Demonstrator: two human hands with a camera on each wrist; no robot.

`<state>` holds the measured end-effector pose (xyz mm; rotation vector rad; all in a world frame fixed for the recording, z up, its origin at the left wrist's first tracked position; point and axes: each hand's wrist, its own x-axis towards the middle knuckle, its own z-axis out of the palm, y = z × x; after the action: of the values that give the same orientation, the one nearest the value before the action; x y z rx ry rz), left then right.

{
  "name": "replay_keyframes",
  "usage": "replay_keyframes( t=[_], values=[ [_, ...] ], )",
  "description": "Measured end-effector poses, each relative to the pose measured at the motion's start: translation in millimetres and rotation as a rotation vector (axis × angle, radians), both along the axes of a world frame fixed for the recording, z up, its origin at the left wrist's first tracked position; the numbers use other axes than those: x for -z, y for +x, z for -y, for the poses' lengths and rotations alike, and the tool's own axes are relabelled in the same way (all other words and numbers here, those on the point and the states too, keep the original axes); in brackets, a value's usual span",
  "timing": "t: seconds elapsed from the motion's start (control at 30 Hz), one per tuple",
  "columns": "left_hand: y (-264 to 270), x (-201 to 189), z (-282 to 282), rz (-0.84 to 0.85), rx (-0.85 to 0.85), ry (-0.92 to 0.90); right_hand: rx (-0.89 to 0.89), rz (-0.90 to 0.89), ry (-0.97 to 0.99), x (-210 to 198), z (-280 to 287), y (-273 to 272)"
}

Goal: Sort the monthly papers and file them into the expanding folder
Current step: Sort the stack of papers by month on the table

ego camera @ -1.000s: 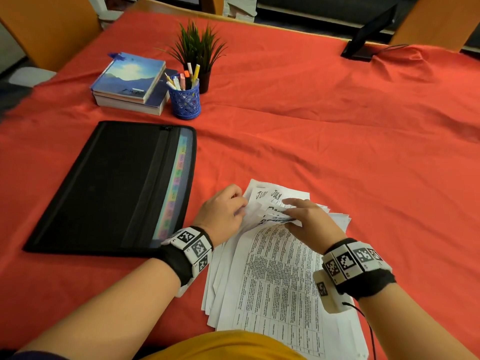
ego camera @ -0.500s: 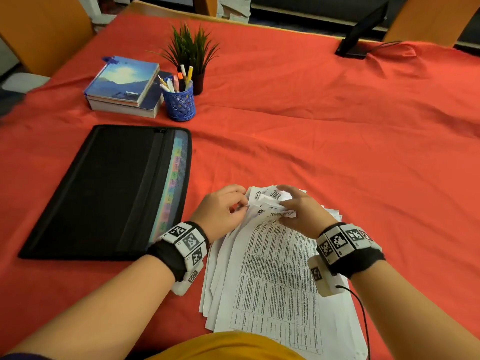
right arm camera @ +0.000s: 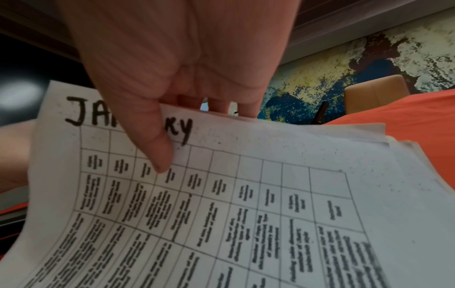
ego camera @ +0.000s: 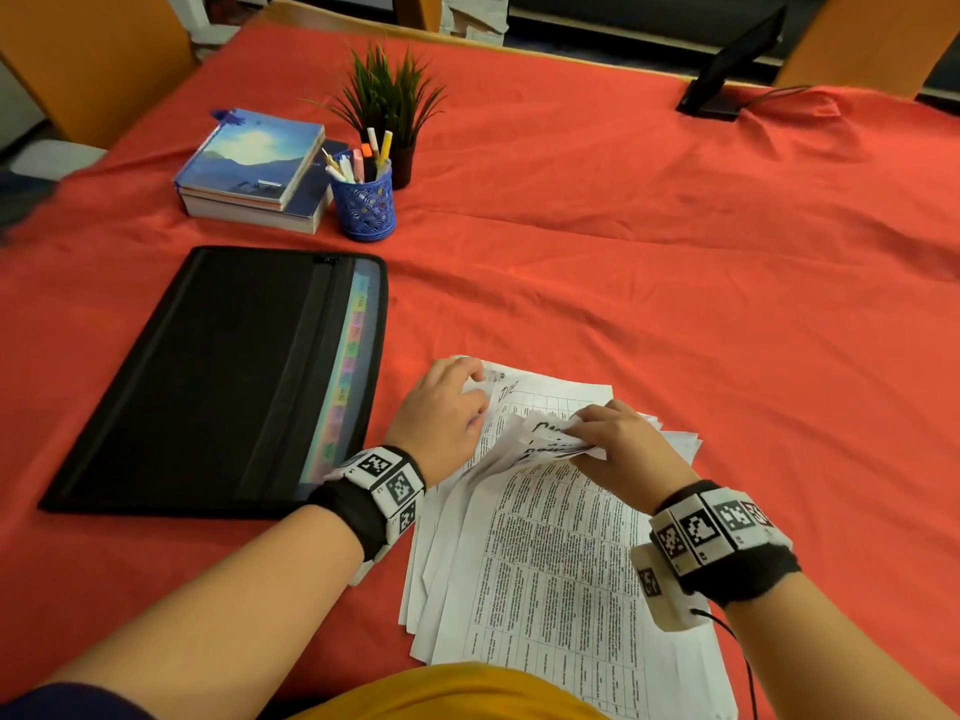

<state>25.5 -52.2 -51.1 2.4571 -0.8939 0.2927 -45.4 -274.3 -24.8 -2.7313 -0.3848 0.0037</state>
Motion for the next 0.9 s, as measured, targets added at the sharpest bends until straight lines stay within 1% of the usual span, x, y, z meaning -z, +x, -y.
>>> replay_keyframes(
  t=[0.07,0.1,0.13,0.23,0.27,0.3,0.37,0.43,0.6,0.77,0.83,0.9],
  values=[
    [-1,0,1,0.024,-0.008,0.030,0.005,0.021,0.005,1,0,-2],
    [-1,0,1,0.002,-0.017,0.069,0.005,0.027,0.006,1,-1,-2],
    [-1,-1,2,-0.060,-0.043,0.129,0.001,0.033,0.003,0,-1,-3],
    [6,1,1,-0.392,-0.159,0.350,0.002,0.036,-0.007,0,-2,-4],
    [8,1,1,-0.482,-0.179,0.379,0.005,0.035,-0.004,0,-2,-4],
    [11,2,1,-0.544,-0.190,0.391,0.008,0.036,-0.001,0,-2,-4],
    [14,2,2,-0.611,-0.198,0.413,0.011,0.035,0.005,0,-2,-4],
    [17,6,4,-0.639,-0.202,0.411,0.015,0.031,0.008,1,-2,-4],
    [22,16,8,-0.629,-0.205,0.377,0.023,0.027,0.006,0,-2,-3],
    [23,9,11,-0.607,-0.166,0.388,0.023,0.036,0.006,2,-1,-4],
    [28,6,11,-0.625,-0.164,0.403,0.019,0.036,0.003,2,-1,-4],
    [37,4,11,-0.678,-0.168,0.387,0.015,0.035,0.002,2,-1,-5]
  ],
)
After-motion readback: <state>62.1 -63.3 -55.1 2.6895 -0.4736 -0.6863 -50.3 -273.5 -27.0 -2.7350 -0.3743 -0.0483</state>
